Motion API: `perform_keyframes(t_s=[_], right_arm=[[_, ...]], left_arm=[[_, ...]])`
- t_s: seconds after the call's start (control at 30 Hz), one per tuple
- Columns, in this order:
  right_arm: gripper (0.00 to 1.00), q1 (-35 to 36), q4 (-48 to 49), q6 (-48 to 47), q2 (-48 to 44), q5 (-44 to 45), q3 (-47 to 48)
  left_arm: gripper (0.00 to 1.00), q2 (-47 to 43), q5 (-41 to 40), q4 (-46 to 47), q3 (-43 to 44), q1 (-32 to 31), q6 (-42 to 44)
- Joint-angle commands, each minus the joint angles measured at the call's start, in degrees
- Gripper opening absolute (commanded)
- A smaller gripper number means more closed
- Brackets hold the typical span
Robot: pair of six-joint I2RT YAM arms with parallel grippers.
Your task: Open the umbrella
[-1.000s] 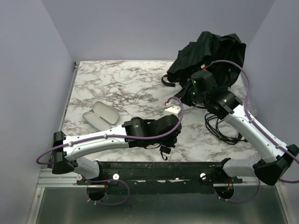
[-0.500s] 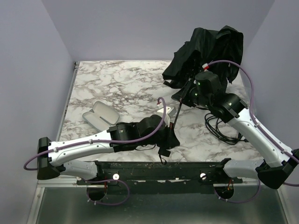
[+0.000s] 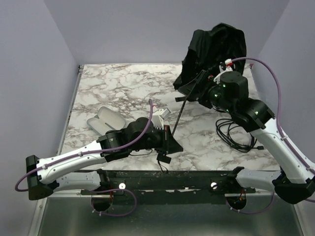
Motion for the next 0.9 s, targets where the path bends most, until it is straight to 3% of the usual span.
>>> perform_keyframes(t_s=[0.0,0.33,0.43,0.73,0.87], right_arm=[[0.91,0.15,0.35,1.45,-4.16,-0.55,-0.7],[0.64,0.12,20.09,9.92,-17.21,8.35,-18.71],[0.56,0.13,22.65,9.57,-14.87,9.62,-17.5],[0.55,0.04,23.1,8.31,-5.59,14.93,-9.33],[0.48,-0.14,22.8,8.19,-3.28,17.6,-7.54]], left_arm=[[0.0,-2.49,0.58,13.04,-0.71,3.33,-2.98],[0.0,0.25,1.18,19.47,-0.22,3.42,-4.53],[0.0,0.57,1.83,21.54,-0.84,3.41,-5.11],[0.0,-0.1,2.73,23.44,-2.65,2.86,-5.26],[0.0,-0.64,2.34,23.63,-3.14,2.46,-5.07]])
